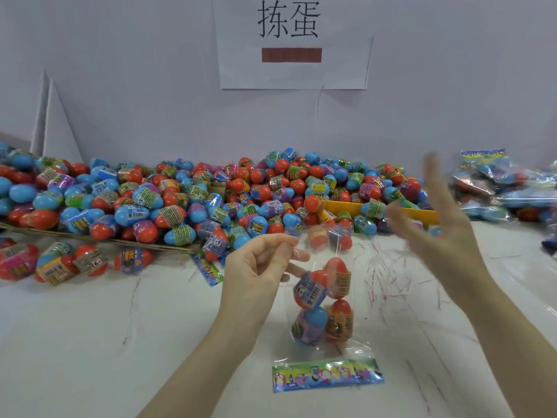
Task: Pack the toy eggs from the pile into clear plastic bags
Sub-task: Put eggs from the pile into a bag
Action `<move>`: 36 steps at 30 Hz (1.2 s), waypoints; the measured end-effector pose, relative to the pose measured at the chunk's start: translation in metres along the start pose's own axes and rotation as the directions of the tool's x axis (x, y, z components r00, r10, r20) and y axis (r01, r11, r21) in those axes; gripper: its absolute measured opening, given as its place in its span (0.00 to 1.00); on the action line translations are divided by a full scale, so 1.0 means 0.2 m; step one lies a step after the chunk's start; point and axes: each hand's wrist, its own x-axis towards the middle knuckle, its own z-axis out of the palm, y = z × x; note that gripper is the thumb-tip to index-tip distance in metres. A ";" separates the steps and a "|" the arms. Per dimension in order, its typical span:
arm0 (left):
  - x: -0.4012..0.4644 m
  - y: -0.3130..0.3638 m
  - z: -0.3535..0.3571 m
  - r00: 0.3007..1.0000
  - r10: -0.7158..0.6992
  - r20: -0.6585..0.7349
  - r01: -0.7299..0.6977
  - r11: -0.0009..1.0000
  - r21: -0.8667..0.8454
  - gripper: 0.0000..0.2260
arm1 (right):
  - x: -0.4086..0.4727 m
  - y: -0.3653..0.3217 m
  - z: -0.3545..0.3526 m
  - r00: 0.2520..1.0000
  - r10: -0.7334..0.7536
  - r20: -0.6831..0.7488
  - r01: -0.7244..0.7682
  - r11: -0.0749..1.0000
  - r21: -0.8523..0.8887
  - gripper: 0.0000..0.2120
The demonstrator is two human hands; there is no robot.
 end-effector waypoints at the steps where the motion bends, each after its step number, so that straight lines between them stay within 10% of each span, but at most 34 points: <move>1: 0.00 0.00 0.00 1.000 -0.004 -0.003 0.004 1.000 -0.008 0.11 | -0.04 -0.01 0.00 1.000 0.010 0.022 -0.011 0.999 0.034 0.34; 5: 0.00 0.01 0.00 0.999 -0.022 -0.025 0.021 0.999 -0.033 0.11 | -0.09 0.07 -0.03 0.954 -0.297 -0.043 0.216 0.779 -0.589 0.33; 10: 0.00 0.01 0.00 0.999 -0.038 -0.018 0.037 0.999 -0.034 0.11 | -0.07 0.02 -0.05 0.998 -0.046 -0.033 0.052 0.972 0.229 0.25; 17: 0.01 0.00 -0.01 0.994 -0.094 -0.063 0.087 0.990 -0.113 0.09 | -0.12 0.04 0.03 0.782 0.171 0.600 -0.206 0.978 -0.010 0.19; 24: 0.02 -0.01 -0.04 0.979 -0.203 0.020 0.204 0.971 -0.122 0.06 | -0.13 0.05 0.07 0.807 0.154 0.570 -0.249 0.964 0.091 0.15; 29: 0.02 -0.02 -0.05 0.871 -0.465 0.159 0.454 0.885 0.101 0.25 | -0.13 0.07 0.07 0.834 0.155 0.530 -0.303 0.930 0.206 0.13; 36: 0.02 -0.04 -0.06 0.872 -0.423 0.246 0.396 0.905 0.153 0.24 | -0.14 0.07 0.08 0.855 0.136 0.501 -0.299 0.917 0.262 0.10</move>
